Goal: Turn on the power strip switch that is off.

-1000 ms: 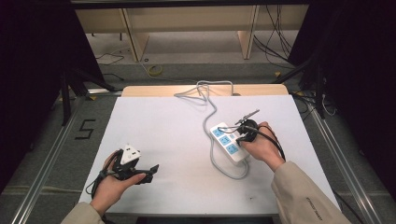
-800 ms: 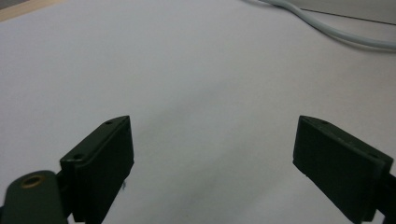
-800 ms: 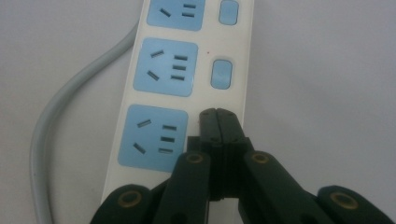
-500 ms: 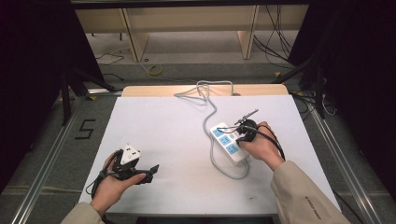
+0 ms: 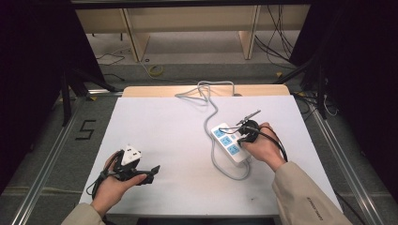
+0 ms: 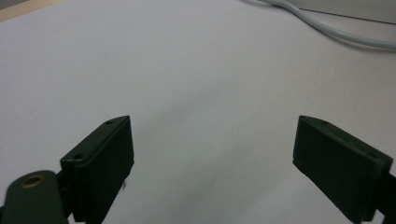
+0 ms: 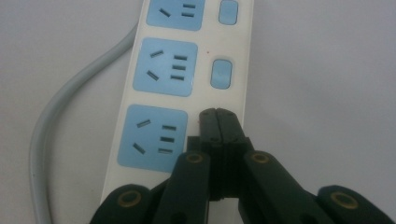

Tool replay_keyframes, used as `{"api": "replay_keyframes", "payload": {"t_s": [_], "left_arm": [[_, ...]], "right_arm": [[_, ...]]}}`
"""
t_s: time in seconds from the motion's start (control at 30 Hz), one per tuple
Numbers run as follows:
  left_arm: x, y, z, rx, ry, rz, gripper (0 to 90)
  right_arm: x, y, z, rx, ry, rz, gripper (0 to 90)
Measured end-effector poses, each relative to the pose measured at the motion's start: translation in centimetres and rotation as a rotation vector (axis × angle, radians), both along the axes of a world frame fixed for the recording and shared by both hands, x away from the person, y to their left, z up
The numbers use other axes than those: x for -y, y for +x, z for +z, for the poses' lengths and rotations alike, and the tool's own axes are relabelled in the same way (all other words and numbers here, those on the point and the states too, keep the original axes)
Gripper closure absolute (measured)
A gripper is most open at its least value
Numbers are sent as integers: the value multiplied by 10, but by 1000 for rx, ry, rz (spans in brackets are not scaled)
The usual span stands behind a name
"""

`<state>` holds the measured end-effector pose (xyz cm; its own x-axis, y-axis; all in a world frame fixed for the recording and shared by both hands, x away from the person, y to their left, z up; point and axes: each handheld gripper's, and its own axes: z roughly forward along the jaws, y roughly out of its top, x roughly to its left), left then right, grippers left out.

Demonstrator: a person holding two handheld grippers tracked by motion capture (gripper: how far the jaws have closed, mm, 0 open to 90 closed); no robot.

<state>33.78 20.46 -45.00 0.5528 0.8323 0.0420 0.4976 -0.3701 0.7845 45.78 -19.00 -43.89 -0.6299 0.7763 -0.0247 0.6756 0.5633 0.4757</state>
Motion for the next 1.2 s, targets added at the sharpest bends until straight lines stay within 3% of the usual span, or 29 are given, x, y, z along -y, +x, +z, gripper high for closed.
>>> {"api": "replay_keyframes", "payload": {"t_s": [0.7, 0.9, 1.2], "left_arm": [[-1, -1, 0, 3, -6, 0, 125], [-1, -1, 0, 2, -5, 1, 125], [-1, -1, -1, -1, -5, 3, 126]], "right_arm": [[1, -1, 0, 11, 22, 4, 900], [4, -2, 5, 54, 44, 7, 885], [10, -6, 6, 72, 69, 1, 850]]}}
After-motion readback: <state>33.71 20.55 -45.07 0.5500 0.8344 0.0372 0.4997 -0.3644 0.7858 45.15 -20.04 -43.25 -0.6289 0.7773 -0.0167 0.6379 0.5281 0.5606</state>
